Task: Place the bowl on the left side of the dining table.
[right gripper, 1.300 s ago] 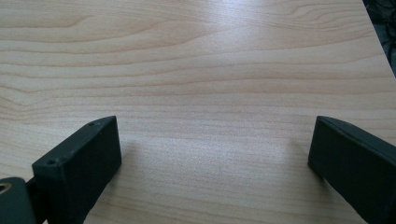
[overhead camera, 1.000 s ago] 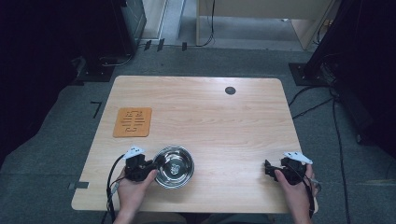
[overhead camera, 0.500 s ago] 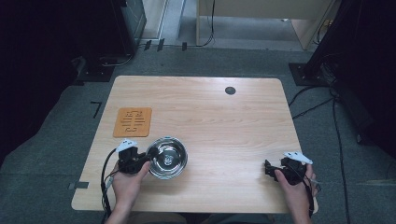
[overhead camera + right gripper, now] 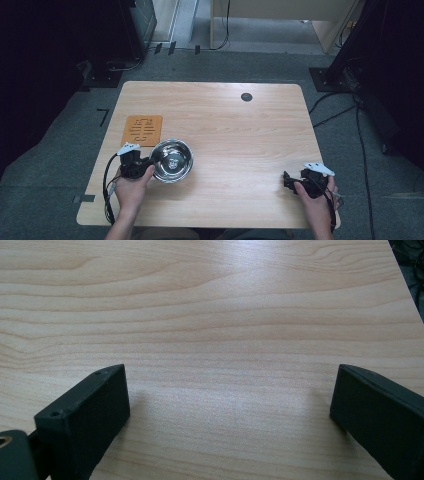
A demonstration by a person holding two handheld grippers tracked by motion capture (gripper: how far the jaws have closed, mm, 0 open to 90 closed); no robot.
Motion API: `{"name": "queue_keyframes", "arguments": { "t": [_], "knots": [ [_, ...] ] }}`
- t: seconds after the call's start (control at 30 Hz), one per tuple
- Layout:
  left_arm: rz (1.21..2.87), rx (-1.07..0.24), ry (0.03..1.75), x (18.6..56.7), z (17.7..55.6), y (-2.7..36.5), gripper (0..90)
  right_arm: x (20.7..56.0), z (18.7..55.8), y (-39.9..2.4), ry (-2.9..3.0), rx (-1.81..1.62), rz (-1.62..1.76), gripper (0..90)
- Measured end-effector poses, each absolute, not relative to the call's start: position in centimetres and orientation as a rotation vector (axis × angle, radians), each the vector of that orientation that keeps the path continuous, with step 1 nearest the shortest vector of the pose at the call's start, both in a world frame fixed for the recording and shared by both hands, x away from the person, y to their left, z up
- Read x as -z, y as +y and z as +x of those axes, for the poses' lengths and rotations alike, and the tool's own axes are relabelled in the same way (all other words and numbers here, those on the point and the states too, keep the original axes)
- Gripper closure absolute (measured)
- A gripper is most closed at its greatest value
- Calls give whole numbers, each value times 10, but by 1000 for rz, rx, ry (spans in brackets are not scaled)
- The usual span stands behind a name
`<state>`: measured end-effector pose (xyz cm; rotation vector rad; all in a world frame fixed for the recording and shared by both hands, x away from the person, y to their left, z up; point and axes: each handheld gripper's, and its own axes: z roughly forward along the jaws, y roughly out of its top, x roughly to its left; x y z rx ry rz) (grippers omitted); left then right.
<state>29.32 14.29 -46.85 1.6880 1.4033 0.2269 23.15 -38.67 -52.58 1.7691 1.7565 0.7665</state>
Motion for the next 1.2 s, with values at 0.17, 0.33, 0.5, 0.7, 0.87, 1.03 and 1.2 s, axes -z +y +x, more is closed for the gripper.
{"name": "queue_keyframes", "arguments": {
  "t": [0.17,0.33,0.5,0.7,0.87,1.03,1.2],
  "knots": [
    [1670,-246,1427,469,298,151,880,526,231,-387,1756,-766,1770,19],
    [1657,-265,1449,470,304,159,880,526,232,-387,1756,-766,1770,18],
    [1644,-271,1466,471,310,167,880,526,232,-387,1757,-766,1771,17],
    [1638,-271,1467,474,316,176,881,526,232,-387,1756,-766,1771,17],
    [1626,-282,1485,474,322,185,880,526,232,-387,1756,-766,1771,17],
    [1619,-298,1488,470,327,192,881,526,232,-387,1757,-765,1771,17],
    [1620,-315,1499,468,334,198,881,526,232,-387,1757,-766,1769,17]
  ]
}}
